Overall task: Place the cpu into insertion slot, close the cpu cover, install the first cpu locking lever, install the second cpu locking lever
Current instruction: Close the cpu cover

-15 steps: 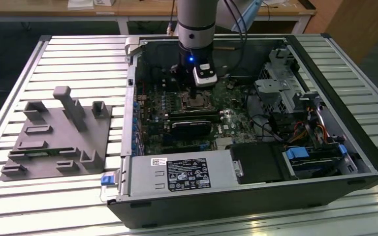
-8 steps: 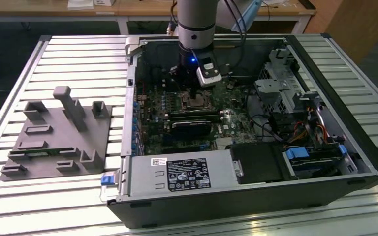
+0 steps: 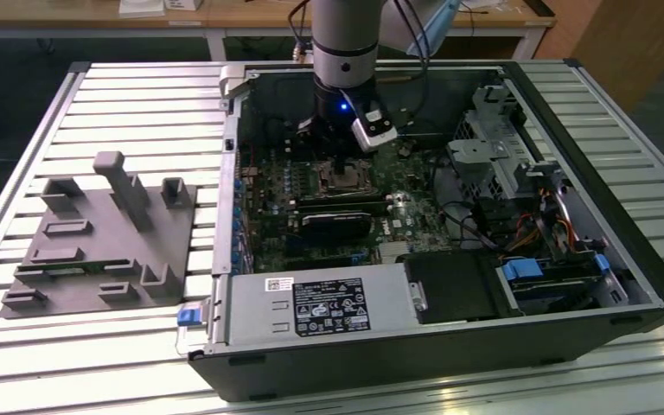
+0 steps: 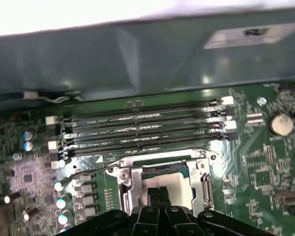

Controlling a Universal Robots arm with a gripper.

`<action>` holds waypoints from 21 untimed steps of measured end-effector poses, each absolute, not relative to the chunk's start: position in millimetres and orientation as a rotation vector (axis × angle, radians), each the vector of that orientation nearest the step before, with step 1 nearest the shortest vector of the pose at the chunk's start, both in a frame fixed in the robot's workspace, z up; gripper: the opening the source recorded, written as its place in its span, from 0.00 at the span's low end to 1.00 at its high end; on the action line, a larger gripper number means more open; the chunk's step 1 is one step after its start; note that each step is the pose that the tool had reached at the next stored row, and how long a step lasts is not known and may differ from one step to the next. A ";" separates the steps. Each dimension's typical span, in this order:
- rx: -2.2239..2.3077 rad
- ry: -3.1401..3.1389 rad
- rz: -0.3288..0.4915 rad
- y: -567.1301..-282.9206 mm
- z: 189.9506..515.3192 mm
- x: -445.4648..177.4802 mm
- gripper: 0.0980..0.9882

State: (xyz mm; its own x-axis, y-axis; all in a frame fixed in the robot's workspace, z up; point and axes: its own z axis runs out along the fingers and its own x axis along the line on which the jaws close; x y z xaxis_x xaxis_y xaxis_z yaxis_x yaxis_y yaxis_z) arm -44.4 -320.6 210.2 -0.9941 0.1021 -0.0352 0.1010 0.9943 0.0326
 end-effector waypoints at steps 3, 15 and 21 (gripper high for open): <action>0.128 3.101 0.048 -320.5 210.1 -44.4 0.01; 0.126 3.054 0.071 -321.8 209.3 -47.2 0.01; 0.131 3.053 0.072 -324.9 207.4 -49.4 0.01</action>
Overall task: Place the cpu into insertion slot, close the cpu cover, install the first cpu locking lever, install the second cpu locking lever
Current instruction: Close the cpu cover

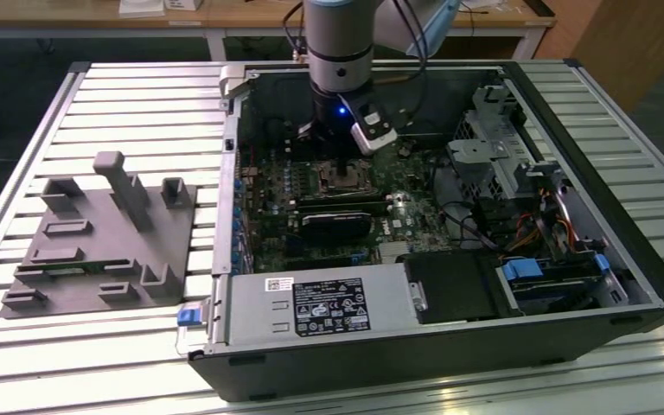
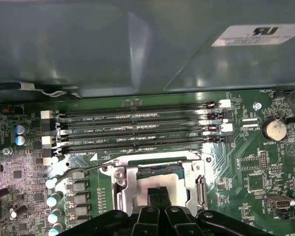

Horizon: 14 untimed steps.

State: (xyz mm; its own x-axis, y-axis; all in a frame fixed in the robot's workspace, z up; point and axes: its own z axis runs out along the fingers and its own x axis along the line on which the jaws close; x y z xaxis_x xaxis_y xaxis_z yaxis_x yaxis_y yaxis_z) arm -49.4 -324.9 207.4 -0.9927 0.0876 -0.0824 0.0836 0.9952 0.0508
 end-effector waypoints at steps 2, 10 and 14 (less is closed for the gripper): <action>0.133 3.053 0.074 -325.4 207.1 -52.3 0.01; 0.134 3.053 0.082 -326.6 206.2 -65.6 0.01; 0.135 3.053 0.084 -327.3 204.6 -70.0 0.01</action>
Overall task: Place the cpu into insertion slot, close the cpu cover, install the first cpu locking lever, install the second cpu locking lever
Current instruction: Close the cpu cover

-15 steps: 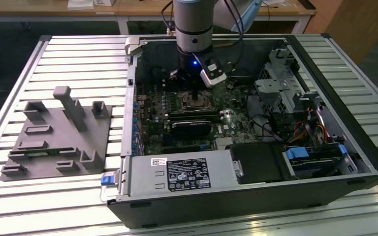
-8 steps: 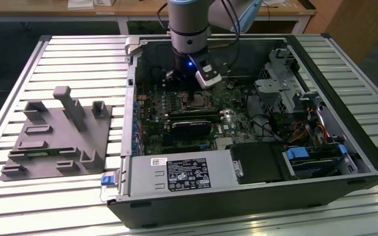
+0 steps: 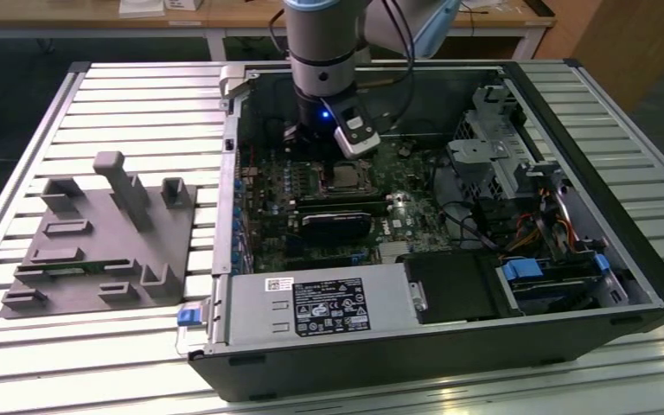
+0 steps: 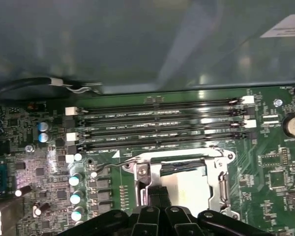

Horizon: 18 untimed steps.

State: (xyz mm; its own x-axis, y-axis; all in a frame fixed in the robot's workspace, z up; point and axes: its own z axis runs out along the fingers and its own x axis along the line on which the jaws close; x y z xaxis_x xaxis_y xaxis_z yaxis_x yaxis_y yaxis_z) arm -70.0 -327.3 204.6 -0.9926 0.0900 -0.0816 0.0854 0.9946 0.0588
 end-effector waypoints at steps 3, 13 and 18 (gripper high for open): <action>0.135 3.053 0.087 -328.0 203.3 -72.5 0.01; 0.135 3.053 0.090 -329.8 200.1 -73.0 0.01; 0.135 3.053 0.090 -329.7 200.0 -69.4 0.01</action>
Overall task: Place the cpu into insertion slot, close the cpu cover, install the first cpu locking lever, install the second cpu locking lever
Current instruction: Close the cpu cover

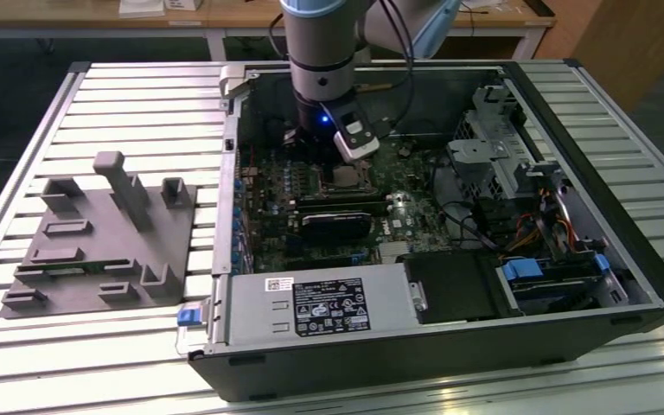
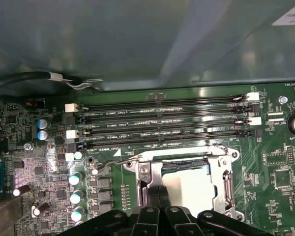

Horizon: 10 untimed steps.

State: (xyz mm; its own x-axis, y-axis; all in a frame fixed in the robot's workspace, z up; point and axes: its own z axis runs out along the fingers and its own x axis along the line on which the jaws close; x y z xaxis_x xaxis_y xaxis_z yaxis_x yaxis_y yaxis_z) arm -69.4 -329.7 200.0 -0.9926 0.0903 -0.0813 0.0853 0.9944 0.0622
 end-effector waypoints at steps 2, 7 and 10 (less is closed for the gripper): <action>0.135 3.053 0.090 -329.7 200.1 -68.3 0.01; 0.135 3.053 0.090 -329.6 200.0 -66.6 0.01; 0.135 3.053 0.091 -329.6 201.7 -66.5 0.01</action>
